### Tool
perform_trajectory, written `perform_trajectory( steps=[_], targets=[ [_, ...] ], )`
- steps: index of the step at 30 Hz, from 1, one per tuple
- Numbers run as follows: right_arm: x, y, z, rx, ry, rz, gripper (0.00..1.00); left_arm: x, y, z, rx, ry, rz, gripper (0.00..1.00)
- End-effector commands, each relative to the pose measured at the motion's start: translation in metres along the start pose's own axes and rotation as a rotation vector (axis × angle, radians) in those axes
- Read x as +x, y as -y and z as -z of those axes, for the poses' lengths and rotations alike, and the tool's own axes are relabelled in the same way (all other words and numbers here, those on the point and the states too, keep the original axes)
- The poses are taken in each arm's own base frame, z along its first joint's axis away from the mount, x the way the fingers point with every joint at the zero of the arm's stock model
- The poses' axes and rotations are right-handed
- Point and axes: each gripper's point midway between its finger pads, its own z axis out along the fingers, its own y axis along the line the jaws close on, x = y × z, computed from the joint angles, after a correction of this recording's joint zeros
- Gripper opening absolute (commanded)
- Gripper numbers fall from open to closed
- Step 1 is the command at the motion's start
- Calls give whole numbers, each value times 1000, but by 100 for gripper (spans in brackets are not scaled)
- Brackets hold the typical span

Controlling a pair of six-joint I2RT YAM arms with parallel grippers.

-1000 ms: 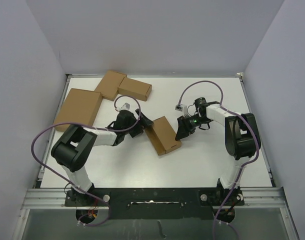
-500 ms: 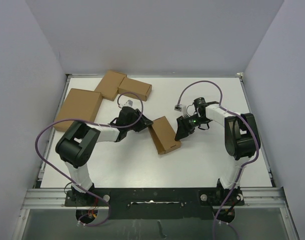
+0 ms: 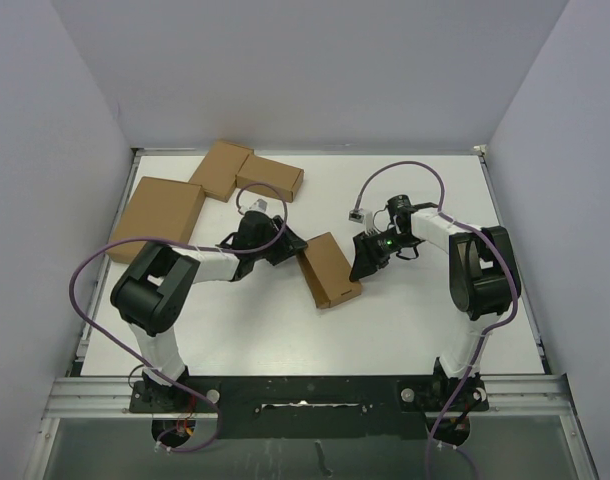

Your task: Fold the paper box

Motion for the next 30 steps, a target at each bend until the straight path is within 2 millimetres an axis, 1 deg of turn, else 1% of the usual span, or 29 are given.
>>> perform_trajectory(
  steps=[1,2,7,8,9,13,15,16,19,20,24,28,30],
  targets=[
    [9,21,-6,82,-60,49,37,-2,10,11,19,-1,-36,55],
    [9,21,-6,82,-61,48,37,-3,12,14,32,8,-39,62],
    [9,21,-6,81,-62,49,37,-10,22,34,78,55,-59,91],
    [9,21,-7,81,-62,50,37,-7,18,39,76,57,-63,97],
    [9,21,-7,82,-63,50,37,-6,17,43,82,60,-64,98],
    [9,21,-6,83,-63,50,38,6,17,62,128,57,-43,98],
    [9,21,-6,84,-63,51,37,16,20,72,168,53,-24,98],
    [9,22,-6,85,-63,51,37,23,18,75,178,47,3,98],
    [9,22,-6,85,-63,50,37,45,25,86,267,30,43,98],
    [9,22,-6,86,-63,50,37,54,23,88,277,19,58,98],
    [9,21,-6,86,-63,51,37,87,32,90,288,-16,66,98],
    [9,21,-6,86,-63,51,37,101,37,88,263,-20,110,96],
    [9,21,-6,86,-63,51,37,109,34,86,215,-28,130,93]
  ],
)
